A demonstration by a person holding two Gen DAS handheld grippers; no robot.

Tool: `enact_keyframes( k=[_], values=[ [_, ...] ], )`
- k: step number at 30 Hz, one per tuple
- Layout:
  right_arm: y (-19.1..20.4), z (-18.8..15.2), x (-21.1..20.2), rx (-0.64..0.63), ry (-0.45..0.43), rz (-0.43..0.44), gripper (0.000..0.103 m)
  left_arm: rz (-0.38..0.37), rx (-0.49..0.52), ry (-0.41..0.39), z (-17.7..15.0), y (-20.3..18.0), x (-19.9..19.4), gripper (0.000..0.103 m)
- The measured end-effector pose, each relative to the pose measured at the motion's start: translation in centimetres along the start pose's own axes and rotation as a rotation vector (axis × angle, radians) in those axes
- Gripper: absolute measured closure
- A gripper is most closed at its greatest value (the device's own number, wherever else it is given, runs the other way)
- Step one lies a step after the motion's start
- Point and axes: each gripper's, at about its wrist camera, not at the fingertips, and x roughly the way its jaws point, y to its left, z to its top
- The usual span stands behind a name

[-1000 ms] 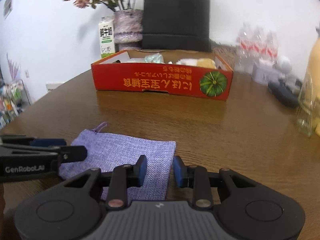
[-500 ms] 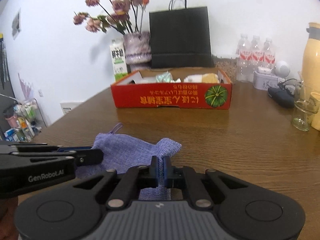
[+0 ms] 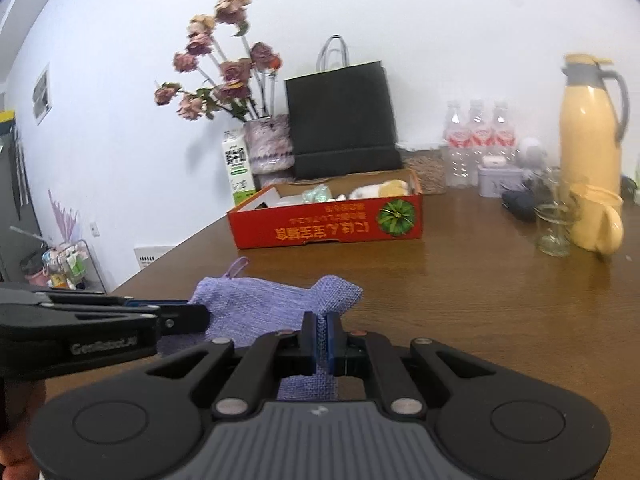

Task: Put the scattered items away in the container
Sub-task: 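Grasp the purple pouch with the left tool while right tool grips its other edge, then lift the purple pouch with both tools and carry it over the box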

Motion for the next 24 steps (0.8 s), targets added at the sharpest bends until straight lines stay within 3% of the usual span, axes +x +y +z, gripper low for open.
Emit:
enact_keyframes(
  k=[7,13,19,24],
  values=[
    [-1.7,-0.2,-2.4,0.021,-0.03,-0.042,0.099,-0.042,0.04,-0.025,0.0,-2.2,-0.6,0.091],
    [-1.8,-0.1,-2.5,0.021,-0.03,-0.076,0.099,-0.082,0.031,-0.01,-0.1,-1.9,0.0,0.091],
    [-1.4,0.7,-1.0,0.008,-0.012,-0.069,0.099,-0.1,0.014,-0.01,0.4,0.1,1.2,0.091],
    [-0.9,2.8,1.5,-0.021,0.016,-0.036,0.099,-0.132,-0.07,-0.006,2.1,3.5,2.3,0.091]
  ],
)
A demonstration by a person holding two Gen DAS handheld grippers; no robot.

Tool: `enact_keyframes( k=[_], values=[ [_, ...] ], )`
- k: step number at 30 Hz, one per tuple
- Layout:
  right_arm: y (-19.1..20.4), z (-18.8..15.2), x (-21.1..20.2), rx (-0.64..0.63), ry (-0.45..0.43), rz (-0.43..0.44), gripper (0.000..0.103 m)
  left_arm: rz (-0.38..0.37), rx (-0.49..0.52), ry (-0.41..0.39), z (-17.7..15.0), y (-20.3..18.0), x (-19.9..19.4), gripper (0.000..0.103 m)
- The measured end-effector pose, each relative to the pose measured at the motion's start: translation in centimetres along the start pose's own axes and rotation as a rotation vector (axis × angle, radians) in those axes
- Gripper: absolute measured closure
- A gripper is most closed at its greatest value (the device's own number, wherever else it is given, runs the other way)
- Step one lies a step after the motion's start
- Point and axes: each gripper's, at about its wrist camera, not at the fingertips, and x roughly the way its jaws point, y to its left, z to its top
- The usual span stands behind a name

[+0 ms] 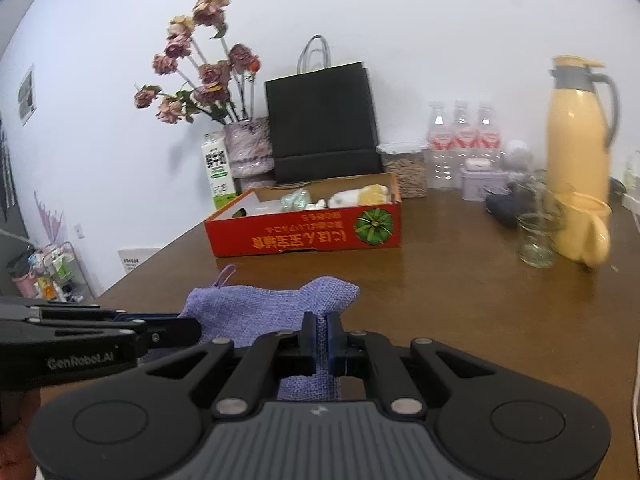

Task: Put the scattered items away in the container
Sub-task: 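Lift the purple pouch with both tools and carry it over the box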

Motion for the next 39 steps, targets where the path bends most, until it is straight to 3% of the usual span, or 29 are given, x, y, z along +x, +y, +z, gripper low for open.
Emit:
enact_keyframes(
  k=[6,12,19,24,32,39],
  values=[
    [2.3,3.8,3.3,-0.124,-0.029,0.021,0.099,0.001,0.028,-0.052,4.1,3.1,0.6,0.091],
    [3.1,10.4,7.3,-0.184,-0.059,0.078,0.099,-0.052,0.005,-0.071,10.9,7.2,2.9,0.091],
    [3.1,18.6,15.8,-0.202,-0.014,0.113,0.099,-0.043,-0.055,0.015,18.7,11.9,10.4,0.091],
    [2.6,22.6,23.5,-0.198,0.071,0.089,0.099,-0.018,-0.073,0.089,21.9,14.6,16.6,0.091],
    [0.8,21.9,35.0,-0.175,0.256,0.042,0.098,0.058,-0.058,0.22,21.5,16.9,25.2,0.091],
    [0.6,18.4,40.2,-0.182,0.393,0.011,0.095,0.103,-0.031,0.308,18.3,17.6,29.2,0.088]
  ],
)
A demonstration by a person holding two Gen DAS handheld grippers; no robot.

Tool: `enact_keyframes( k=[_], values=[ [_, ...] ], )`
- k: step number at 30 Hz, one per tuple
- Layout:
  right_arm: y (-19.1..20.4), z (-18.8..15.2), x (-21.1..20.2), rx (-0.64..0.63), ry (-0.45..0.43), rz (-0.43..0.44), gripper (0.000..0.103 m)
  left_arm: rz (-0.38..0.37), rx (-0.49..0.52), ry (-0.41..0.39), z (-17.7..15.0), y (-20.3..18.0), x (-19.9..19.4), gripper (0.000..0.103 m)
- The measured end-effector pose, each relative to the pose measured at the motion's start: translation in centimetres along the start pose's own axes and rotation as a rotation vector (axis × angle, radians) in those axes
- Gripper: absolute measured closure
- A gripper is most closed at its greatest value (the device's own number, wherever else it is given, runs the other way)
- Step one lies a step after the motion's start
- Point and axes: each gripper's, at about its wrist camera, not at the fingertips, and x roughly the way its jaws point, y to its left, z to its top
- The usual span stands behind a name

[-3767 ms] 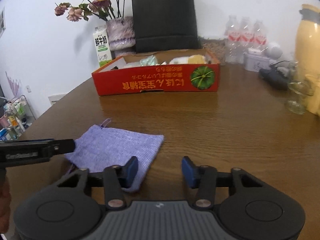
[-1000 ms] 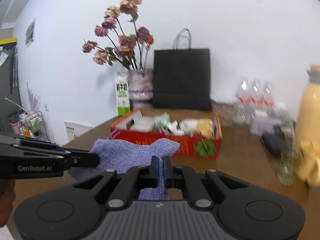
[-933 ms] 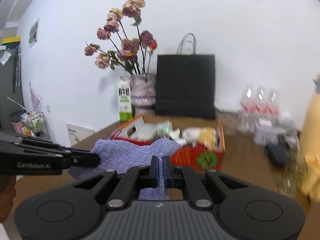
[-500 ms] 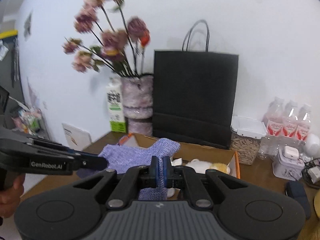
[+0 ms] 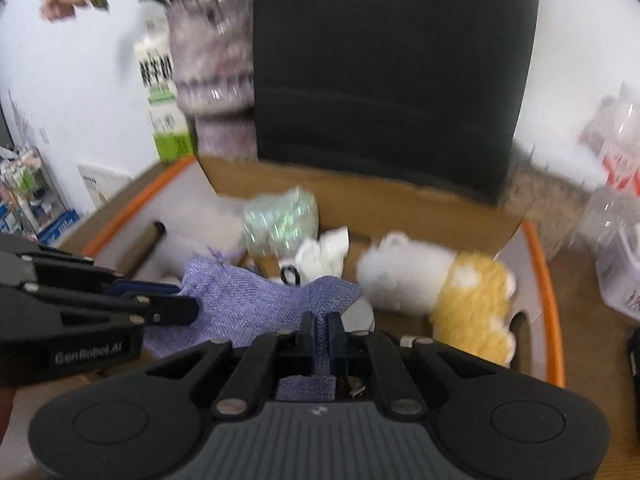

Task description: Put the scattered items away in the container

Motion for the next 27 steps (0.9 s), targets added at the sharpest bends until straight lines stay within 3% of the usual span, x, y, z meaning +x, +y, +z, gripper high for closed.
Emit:
enact_keyframes(
  k=[6,9,11,16,19,21,25,27],
  values=[
    [-0.4,-0.4,-0.6,0.027,-0.007,-0.026,0.074,0.034,-0.03,-0.016,-0.1,0.4,-1.4,0.078],
    [-0.8,-0.4,-3.0,0.047,-0.056,-0.034,0.055,0.046,-0.045,-0.076,0.0,0.8,-4.0,0.063],
    [-0.8,-0.3,-4.9,0.048,-0.096,-0.066,0.047,0.059,-0.051,-0.11,-0.2,0.9,-5.9,0.061],
    [-0.5,-2.5,-10.8,0.073,-0.216,-0.075,0.019,0.101,-0.126,-0.2,-3.7,1.5,-10.6,0.044],
    [0.0,-5.1,-13.6,0.032,-0.256,-0.072,0.012,0.1,-0.178,-0.257,-6.9,1.8,-13.9,0.026],
    [0.2,-6.9,-14.9,0.008,-0.254,-0.082,0.012,0.14,-0.176,-0.289,-9.4,1.1,-16.1,0.014],
    [0.7,-11.1,-17.7,-0.016,-0.27,-0.068,0.009,0.227,-0.078,-0.307,-13.4,-1.7,-19.0,0.004],
    [0.9,-13.2,-19.0,-0.008,-0.28,-0.045,0.009,0.231,-0.053,-0.315,-15.3,-3.3,-20.0,0.0]
  ],
)
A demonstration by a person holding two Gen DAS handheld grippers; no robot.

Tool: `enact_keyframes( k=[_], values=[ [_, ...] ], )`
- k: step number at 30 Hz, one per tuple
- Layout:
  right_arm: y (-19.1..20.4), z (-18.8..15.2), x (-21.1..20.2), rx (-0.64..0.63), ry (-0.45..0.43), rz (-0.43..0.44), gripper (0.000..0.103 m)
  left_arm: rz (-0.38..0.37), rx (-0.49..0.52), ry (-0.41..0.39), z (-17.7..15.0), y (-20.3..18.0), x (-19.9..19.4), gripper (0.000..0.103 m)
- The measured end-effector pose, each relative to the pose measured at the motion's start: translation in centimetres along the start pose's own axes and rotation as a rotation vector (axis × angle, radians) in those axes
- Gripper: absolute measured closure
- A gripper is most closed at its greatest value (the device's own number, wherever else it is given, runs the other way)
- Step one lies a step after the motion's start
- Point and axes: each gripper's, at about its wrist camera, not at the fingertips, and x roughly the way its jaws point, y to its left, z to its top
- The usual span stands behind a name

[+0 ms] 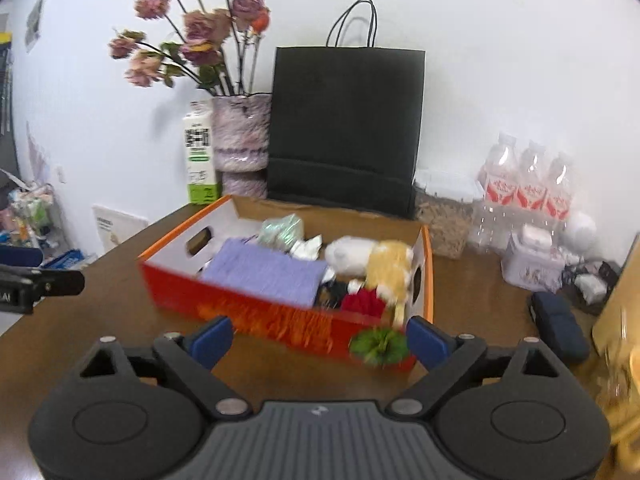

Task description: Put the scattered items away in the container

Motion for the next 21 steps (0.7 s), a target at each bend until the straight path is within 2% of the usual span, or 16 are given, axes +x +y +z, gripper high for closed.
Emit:
enact_keyframes(
  k=[3,6,8,13,18,21],
  values=[
    [0.4,-2.5,-2.5,0.029,-0.011,0.032,0.009,-0.033,-0.018,-0.004,-2.2,-1.4,-2.4,0.0],
    [0.9,-5.2,-4.9,0.06,-0.03,0.059,0.009,-0.105,-0.031,-0.005,-4.5,-2.8,-4.0,0.0],
    [1.1,-6.9,-6.1,0.085,-0.034,0.065,0.008,-0.119,-0.027,-0.003,-6.0,-3.8,-4.9,0.0],
    [2.0,-11.2,-8.1,0.105,-0.003,0.038,0.005,-0.108,0.026,-0.034,-9.4,-5.8,-7.2,0.0],
    [2.8,-13.9,-9.8,0.113,0.009,0.01,0.005,-0.117,0.06,-0.059,-11.6,-6.5,-9.0,0.0],
    [3.2,-15.2,-11.1,0.119,0.004,0.004,0.005,-0.095,0.069,-0.062,-12.4,-6.7,-9.9,0.0]
  ],
)
